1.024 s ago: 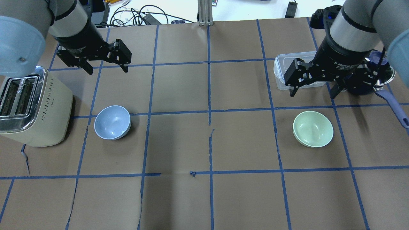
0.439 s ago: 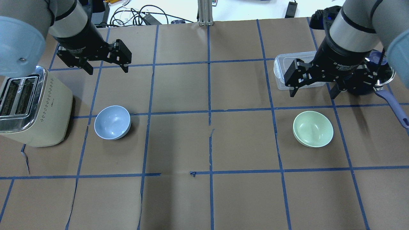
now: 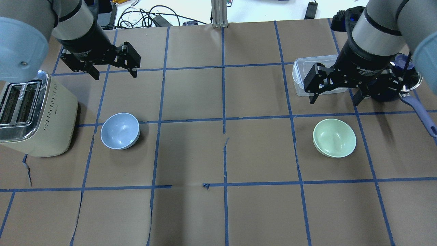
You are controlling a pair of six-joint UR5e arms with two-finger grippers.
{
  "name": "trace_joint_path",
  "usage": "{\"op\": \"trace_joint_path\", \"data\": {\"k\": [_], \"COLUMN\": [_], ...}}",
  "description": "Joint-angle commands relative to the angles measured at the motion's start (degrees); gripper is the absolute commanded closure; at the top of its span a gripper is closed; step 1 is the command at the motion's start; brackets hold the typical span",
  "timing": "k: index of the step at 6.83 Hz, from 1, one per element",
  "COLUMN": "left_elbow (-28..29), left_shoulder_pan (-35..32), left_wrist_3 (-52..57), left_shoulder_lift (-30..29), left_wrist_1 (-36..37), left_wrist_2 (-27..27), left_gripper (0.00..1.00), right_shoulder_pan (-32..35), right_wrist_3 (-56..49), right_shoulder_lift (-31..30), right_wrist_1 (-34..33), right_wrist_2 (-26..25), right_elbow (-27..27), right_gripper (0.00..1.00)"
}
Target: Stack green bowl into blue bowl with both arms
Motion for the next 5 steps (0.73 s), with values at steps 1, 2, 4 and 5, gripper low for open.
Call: {"op": "trace_joint_path", "data": {"k": [1,2,4,5], "left_elbow": [0.48,-0.56,-7.29,-12.21], "left_shoulder_pan": [0.09,1.22,11.01,14.73], "left_wrist_3": [0.18,5.92,14.14,16.85], "left_shoulder_lift": [-0.31,-0.32,-1.02,-1.19], "left_wrist_1": [-0.52,-0.7,1.65,6.28], "left_wrist_2": [-0.24,-0.07,-0.24,-0.15], "left_gripper": [0.0,0.0,0.0,0.0], "right_shoulder_pan": [0.01,0.01,-0.17,-0.25], "right_wrist_3": [-0.02,-0.02,-0.02,-0.02], "right_shoulder_lift": [0.01,0.02,0.02,0.36], "right_wrist_1": [0.04,-0.04,-0.74,0.21], "right_wrist_2": [-0.02,-0.02,0.33,-0.19], "right_elbow": [0.0,0.0,0.0,0.0], "right_gripper": [0.0,0.0,0.0,0.0]}}
